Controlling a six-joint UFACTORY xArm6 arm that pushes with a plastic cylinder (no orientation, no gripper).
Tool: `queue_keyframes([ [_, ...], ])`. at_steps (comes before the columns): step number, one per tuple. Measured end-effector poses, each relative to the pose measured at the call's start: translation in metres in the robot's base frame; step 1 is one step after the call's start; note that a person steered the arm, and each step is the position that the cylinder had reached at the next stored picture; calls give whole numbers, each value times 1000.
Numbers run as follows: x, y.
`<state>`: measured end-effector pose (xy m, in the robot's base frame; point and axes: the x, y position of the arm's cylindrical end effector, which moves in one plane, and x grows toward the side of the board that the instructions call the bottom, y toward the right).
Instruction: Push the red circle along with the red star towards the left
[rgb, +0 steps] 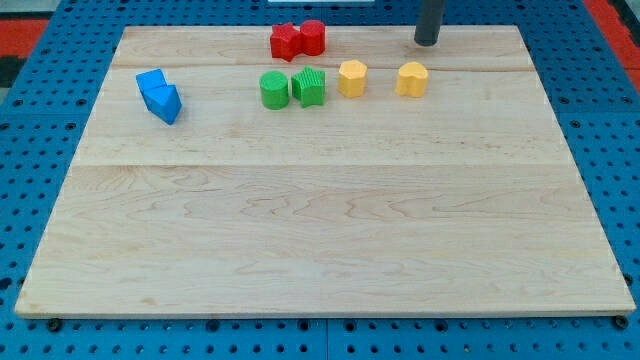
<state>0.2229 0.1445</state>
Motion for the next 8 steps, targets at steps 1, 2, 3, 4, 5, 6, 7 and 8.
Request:
queue_keyframes([
  [1,0,-1],
  [2,0,-2],
  [3,0,-5],
  [4,0,-5],
  [5,0,-12],
  [6,0,-44],
  [7,-9,-83],
  [8,-24,-126],
])
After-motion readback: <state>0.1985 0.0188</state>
